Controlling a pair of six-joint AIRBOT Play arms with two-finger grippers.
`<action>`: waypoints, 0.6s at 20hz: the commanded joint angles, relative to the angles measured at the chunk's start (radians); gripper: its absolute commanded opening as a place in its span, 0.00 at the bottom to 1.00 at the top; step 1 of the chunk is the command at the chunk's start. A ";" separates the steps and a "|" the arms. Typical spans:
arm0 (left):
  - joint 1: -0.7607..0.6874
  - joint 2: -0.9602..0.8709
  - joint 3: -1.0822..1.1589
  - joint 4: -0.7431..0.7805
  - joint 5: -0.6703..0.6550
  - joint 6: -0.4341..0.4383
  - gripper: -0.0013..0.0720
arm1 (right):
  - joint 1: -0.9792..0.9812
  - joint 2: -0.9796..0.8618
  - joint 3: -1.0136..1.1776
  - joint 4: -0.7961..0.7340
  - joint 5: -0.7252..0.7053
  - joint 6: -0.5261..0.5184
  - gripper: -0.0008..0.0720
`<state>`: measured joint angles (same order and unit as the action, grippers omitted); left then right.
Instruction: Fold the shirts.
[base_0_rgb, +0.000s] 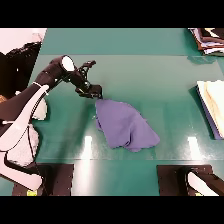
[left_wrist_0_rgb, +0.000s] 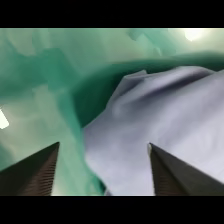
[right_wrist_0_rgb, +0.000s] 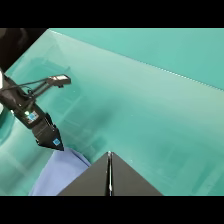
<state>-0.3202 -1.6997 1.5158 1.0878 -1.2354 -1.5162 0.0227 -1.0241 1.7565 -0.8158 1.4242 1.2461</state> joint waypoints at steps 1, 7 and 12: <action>0.014 -0.052 0.000 -0.090 -0.018 0.048 0.67 | 0.000 -0.001 0.000 0.000 0.002 0.001 0.03; 0.014 -0.053 0.000 -0.090 -0.031 0.077 0.67 | 0.000 -0.001 0.000 0.000 0.022 0.002 0.03; 0.027 -0.036 0.034 -0.058 -0.052 0.084 0.05 | 0.000 -0.001 -0.003 -0.048 0.134 0.056 0.03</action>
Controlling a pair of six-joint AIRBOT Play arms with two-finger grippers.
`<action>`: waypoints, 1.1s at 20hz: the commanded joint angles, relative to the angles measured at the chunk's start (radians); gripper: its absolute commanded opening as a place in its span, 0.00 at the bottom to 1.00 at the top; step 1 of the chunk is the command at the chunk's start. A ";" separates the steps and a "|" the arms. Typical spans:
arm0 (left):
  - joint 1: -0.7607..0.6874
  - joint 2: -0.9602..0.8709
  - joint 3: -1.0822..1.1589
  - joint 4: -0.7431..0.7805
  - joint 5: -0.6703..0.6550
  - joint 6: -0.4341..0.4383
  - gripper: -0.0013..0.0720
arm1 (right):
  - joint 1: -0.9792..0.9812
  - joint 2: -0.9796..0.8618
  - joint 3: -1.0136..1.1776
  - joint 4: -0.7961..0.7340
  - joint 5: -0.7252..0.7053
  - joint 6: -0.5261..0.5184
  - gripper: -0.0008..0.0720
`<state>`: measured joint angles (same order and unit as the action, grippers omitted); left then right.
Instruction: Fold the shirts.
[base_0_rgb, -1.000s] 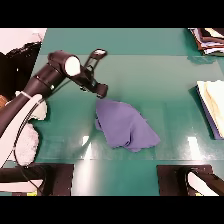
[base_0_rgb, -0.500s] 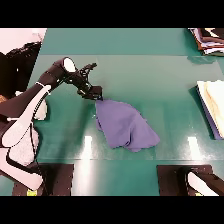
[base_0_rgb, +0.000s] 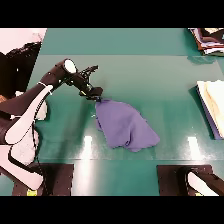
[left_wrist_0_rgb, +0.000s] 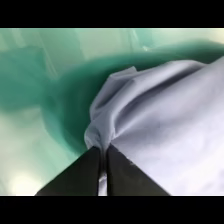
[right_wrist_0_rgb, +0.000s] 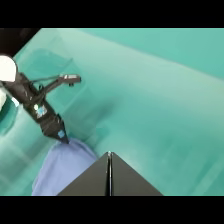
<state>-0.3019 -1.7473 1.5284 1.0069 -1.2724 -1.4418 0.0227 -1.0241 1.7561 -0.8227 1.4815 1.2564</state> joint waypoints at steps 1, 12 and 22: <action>0.014 0.036 0.039 0.048 -0.011 0.009 0.05 | 0.000 0.004 -0.022 -0.070 0.121 0.074 0.03; 0.028 0.237 0.093 0.213 0.005 0.009 0.05 | 0.001 0.175 -1.180 0.032 -0.283 0.155 0.67; 0.028 0.237 0.093 0.213 0.007 0.010 0.05 | 0.271 -0.236 -1.186 0.304 -0.526 0.009 0.60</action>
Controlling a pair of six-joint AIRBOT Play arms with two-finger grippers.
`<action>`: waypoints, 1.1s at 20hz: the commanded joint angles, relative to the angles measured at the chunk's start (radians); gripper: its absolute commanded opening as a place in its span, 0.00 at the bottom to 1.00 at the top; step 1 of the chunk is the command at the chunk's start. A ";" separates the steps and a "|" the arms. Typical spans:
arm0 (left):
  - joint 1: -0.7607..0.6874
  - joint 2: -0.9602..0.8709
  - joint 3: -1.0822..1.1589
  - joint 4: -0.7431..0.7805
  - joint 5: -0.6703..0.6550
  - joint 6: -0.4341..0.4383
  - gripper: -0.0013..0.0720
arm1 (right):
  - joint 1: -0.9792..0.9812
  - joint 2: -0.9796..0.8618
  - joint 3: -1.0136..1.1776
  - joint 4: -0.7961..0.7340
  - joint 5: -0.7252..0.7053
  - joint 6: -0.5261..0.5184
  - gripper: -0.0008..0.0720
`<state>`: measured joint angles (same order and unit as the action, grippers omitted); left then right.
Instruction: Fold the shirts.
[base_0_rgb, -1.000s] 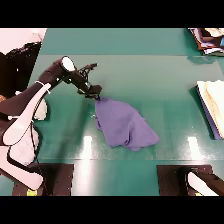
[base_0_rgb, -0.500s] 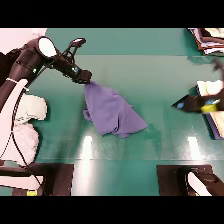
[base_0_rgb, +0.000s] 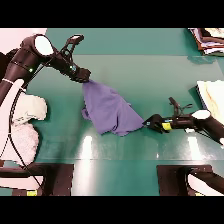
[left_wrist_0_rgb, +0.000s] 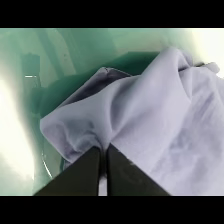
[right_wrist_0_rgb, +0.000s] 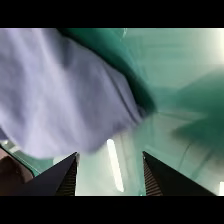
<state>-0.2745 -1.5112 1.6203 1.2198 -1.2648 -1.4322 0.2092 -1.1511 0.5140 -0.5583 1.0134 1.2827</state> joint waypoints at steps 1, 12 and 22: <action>0.001 0.001 0.001 0.000 -0.002 0.000 0.05 | 0.106 -0.150 0.097 0.031 -0.060 -0.018 0.44; 0.001 0.346 0.002 0.113 0.108 -0.034 0.05 | -0.010 0.126 0.526 -0.185 -0.028 -0.001 0.03; 0.001 0.800 0.075 0.051 0.168 -0.059 0.05 | -0.255 0.438 1.036 -0.284 0.121 0.001 0.03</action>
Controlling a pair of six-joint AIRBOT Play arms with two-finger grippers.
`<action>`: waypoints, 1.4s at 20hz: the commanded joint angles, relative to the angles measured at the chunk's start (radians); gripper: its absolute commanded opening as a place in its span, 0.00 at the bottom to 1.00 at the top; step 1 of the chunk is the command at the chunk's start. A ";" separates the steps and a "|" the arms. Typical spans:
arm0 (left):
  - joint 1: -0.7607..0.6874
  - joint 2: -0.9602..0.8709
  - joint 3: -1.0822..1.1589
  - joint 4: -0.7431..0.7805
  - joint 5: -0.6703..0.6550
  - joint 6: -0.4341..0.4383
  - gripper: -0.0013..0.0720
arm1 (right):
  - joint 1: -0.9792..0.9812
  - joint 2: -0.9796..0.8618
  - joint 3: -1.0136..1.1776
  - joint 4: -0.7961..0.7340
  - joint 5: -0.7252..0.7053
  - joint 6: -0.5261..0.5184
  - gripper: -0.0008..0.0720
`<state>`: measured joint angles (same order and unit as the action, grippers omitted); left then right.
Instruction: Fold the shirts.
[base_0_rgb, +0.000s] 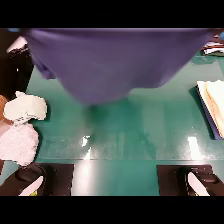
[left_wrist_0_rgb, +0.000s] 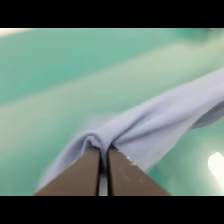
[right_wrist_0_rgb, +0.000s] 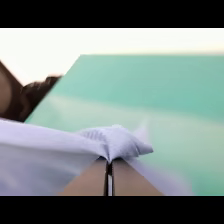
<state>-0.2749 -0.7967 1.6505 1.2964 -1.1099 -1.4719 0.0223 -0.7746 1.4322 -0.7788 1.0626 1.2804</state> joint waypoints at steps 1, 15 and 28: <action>0.001 0.087 0.093 -0.039 0.000 -0.021 0.05 | -0.102 0.065 0.159 -0.071 0.105 0.005 0.03; -0.051 -0.312 -0.270 -0.107 -0.308 -0.011 0.05 | 0.034 -0.395 0.133 -0.221 0.470 0.132 0.03; -0.141 -0.478 -0.655 -0.131 0.064 0.013 0.58 | 0.261 -0.557 -0.192 -0.313 0.239 0.133 0.03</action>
<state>-0.4122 -1.2640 1.0100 1.1793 -1.0672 -1.4605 0.2764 -1.3231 1.2564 -1.0901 1.3151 1.4128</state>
